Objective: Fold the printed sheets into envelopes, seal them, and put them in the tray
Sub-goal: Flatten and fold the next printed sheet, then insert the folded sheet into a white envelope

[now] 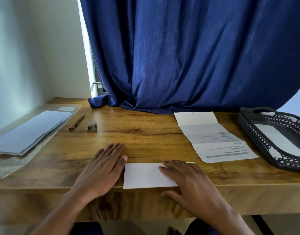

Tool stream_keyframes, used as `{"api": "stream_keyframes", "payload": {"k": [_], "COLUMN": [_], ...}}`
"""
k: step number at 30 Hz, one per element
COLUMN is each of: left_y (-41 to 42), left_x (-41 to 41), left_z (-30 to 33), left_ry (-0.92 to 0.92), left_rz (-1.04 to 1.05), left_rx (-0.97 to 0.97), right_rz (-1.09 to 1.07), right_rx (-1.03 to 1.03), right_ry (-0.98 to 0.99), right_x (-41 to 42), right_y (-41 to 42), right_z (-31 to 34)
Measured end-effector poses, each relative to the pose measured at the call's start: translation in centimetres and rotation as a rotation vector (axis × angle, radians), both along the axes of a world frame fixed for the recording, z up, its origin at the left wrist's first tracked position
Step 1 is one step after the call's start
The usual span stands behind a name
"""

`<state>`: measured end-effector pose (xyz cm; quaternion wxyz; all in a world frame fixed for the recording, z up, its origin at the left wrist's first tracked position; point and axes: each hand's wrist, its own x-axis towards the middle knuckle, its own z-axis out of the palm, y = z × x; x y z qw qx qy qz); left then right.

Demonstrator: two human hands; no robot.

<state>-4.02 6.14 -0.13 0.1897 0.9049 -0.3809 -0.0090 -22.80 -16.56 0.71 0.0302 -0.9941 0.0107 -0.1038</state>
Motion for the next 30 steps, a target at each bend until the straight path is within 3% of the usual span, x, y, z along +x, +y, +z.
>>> {"api": "stream_keyframes", "payload": {"k": [5,8,16,19,22,30], "left_y": [-0.1,0.1,-0.1,-0.1,-0.2,-0.4], "left_x": [0.2,0.2,0.0,0.1,0.0,0.0], "left_z": [-0.1,0.0,-0.7,-0.9,-1.1,-0.9], "left_ry": [-0.006,0.002,-0.093,-0.117,-0.122,-0.128], "left_rz": [-0.005,-0.029,-0.028,-0.018,-0.003,0.006], "left_rx": [0.008,-0.004,0.048,0.051,0.050,0.089], "right_rz": [0.040,0.015,-0.117,-0.175,-0.251,-0.314], "right_rx": [-0.002,0.118,1.042,1.235,1.286,1.119], "right_ry": [-0.106,-0.134,-0.291,-0.268,-0.235,-0.215], "right_x": [-1.0,-0.9,3.8,6.4,8.8,11.3], "right_y": [-0.2,-0.4,-0.4,0.0,0.7,0.4], "right_z": [1.5,3.1,7.0,6.5,4.8,1.3]}}
